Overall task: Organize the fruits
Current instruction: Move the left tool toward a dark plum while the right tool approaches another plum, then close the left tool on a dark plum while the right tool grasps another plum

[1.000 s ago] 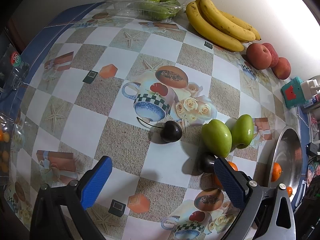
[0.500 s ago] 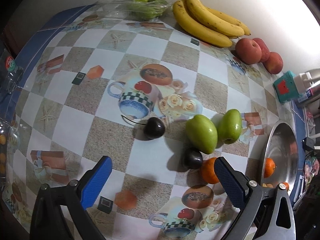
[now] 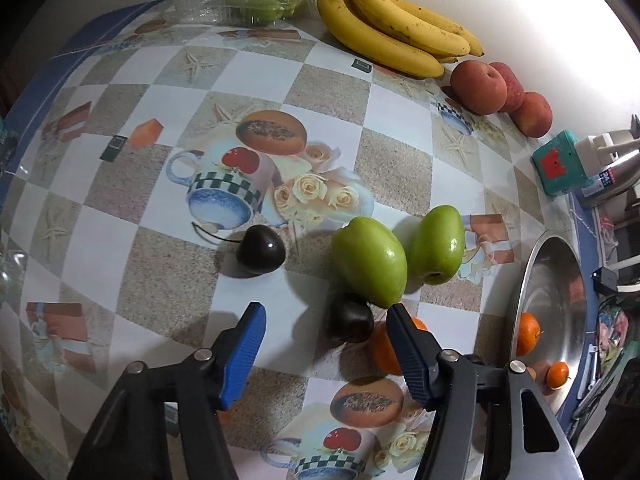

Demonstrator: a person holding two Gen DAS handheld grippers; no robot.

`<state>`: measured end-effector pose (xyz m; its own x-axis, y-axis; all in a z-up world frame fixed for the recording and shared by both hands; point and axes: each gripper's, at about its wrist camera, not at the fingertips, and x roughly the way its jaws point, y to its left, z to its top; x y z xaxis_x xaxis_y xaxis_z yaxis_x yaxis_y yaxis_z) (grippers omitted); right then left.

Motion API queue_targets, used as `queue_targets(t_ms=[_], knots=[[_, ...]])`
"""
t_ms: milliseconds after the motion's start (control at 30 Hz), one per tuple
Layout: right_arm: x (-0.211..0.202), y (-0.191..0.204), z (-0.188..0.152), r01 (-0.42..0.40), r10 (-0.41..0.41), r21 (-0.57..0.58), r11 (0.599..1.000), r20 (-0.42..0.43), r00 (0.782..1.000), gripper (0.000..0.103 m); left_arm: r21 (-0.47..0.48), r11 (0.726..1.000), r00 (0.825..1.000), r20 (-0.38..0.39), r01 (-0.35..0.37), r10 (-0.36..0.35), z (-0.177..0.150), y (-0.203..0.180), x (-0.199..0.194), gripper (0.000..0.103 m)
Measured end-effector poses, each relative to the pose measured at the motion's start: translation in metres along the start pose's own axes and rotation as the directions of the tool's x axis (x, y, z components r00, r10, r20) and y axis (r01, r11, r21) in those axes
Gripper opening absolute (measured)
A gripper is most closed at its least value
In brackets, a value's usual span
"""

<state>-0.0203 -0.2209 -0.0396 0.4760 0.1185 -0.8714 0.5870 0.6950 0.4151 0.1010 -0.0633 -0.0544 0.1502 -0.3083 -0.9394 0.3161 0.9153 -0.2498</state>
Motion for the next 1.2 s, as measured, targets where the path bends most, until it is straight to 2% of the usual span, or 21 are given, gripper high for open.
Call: queue_targets(t_ms=[67, 200, 333, 400, 533, 667, 833, 967, 1200], knots=[[0.0004, 0.0004, 0.0, -0.006, 0.006, -0.003, 1.0, -0.004, 1.0, 0.025, -0.003, 1.0, 1.0, -0.004, 0.009, -0.009, 0.0007, -0.0003, 0.0032, 0.057], [-0.0014, -0.0004, 0.0, -0.01, 0.01, -0.005, 1.0, -0.001, 1.0, 0.025, -0.018, 0.998, 0.998, -0.011, 0.058, -0.058, 0.0016, -0.0011, 0.0077, 0.053], [-0.0016, -0.0019, 0.0005, -0.011, 0.011, -0.001, 1.0, -0.002, 1.0, 0.025, -0.011, 0.998, 0.998, -0.007, 0.062, -0.062, 0.0017, -0.0044, 0.008, 0.05], [-0.0017, -0.0026, 0.0003, -0.011, 0.011, 0.002, 1.0, -0.003, 1.0, 0.025, -0.017, 0.997, 0.997, -0.011, 0.078, -0.079, 0.0025, -0.0047, 0.0093, 0.043], [-0.0016, -0.0013, 0.001, -0.012, 0.012, 0.0, 1.0, -0.002, 1.0, 0.025, -0.012, 0.997, 0.997, -0.018, 0.075, -0.075, 0.0027, -0.0018, 0.0077, 0.042], [-0.001, -0.0014, 0.0014, -0.013, 0.013, 0.002, 1.0, -0.003, 1.0, 0.025, 0.024, 0.999, 0.999, -0.025, 0.032, -0.032, -0.0008, -0.0007, 0.0055, 0.04], [-0.0018, -0.001, 0.0013, -0.017, 0.017, 0.004, 1.0, -0.003, 1.0, 0.025, 0.05, 0.999, 1.0, -0.016, 0.012, -0.011, -0.0028, -0.0059, 0.0055, 0.039], [-0.0029, -0.0019, 0.0012, -0.018, 0.019, 0.005, 1.0, -0.003, 1.0, 0.025, 0.045, 0.998, 0.999, -0.021, 0.043, -0.042, -0.0014, -0.0063, 0.0071, 0.03], [-0.0033, -0.0016, 0.0012, -0.018, 0.019, 0.007, 1.0, -0.004, 1.0, 0.025, 0.007, 0.997, 0.996, -0.033, 0.081, -0.081, 0.0013, 0.0002, 0.0082, 0.029]])
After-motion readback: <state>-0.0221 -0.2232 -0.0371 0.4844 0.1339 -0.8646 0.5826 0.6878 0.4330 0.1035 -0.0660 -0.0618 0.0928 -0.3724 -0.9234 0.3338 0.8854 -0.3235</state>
